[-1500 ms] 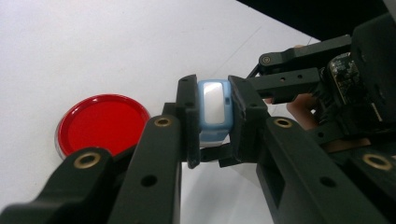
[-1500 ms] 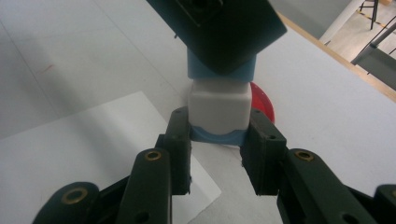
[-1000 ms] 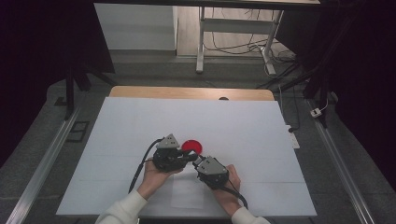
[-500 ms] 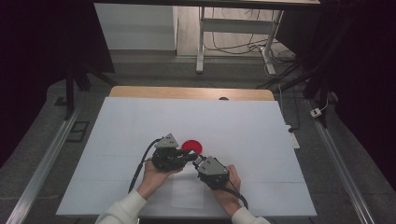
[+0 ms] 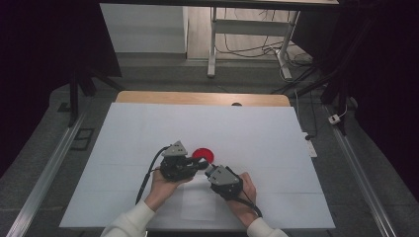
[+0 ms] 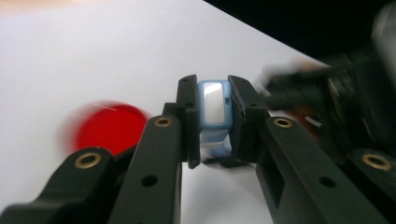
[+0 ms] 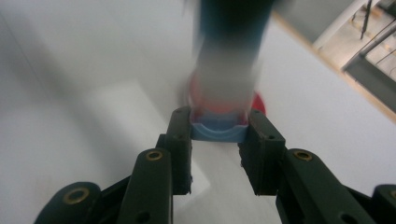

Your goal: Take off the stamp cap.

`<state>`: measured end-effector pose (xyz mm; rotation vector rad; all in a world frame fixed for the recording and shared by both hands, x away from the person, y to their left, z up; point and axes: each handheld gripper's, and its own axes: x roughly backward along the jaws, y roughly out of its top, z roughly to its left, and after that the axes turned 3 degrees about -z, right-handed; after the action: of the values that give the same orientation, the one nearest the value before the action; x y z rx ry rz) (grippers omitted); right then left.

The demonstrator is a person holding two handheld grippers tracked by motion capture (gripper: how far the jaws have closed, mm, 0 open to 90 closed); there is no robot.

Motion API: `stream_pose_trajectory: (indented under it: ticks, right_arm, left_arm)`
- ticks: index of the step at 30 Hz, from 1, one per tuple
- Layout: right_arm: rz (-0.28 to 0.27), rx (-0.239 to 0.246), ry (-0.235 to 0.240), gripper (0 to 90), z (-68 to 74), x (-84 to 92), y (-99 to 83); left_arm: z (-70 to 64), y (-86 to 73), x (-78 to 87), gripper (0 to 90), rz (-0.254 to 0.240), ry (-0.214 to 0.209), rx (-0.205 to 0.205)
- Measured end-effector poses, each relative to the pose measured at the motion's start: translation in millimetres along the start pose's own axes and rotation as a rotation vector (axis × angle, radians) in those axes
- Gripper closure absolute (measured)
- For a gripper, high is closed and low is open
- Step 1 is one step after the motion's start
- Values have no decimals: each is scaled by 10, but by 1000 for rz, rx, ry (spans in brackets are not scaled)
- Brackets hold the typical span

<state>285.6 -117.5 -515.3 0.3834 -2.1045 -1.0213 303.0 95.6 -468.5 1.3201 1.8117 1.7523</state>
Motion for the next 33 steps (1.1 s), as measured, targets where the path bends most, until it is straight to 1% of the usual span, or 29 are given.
stream_pose_trajectory:
  ticks: [1,2,3,4,5,6,7,8,9,12,15,17,20,28,31,33]
  right_arm:
    - [0,0,0,652,0,0,0]
    - [-20,-118,21,652,-35,-8,-92]
    - [-31,-164,32,652,-59,4,-93]
    - [-31,-164,32,652,-59,4,-93]
    - [-59,-164,35,652,-63,24,-33]
    - [-59,-164,35,652,-63,24,-33]
    - [-70,-156,32,651,-57,29,-9]
    - [-68,-148,29,651,-56,37,2]
    - [-63,-144,24,651,-55,39,0]
    - [-67,-161,39,651,-73,28,-35]
    - [-73,-171,42,650,-85,28,-49]
    - [-68,-167,42,650,-95,33,-56]
    - [-63,-167,35,650,-116,35,-73]
    - [-59,-190,23,648,-187,61,-128]
    - [-49,-196,15,648,-231,105,-166]
    - [-51,-205,11,648,-279,151,-215]
  left_arm:
    - [0,0,0,752,0,0,0]
    - [126,28,127,752,-49,-21,72]
    - [126,28,127,752,-49,-21,72]
    - [169,26,161,752,-56,-27,95]
    - [205,16,179,752,-53,-26,103]
    - [205,16,179,751,-53,-26,103]
    - [207,15,177,751,-53,-29,106]
    - [204,16,175,751,-53,-35,107]
    - [195,19,171,751,-52,-38,104]
    - [172,23,161,751,-48,-43,96]
    - [180,25,163,751,-47,-39,97]
    - [186,22,162,751,-45,-38,97]
    - [184,17,153,751,-37,-37,90]
    - [166,10,132,751,-18,-29,71]
    - [161,8,127,751,-11,-25,61]
    - [160,7,125,751,-10,-27,63]
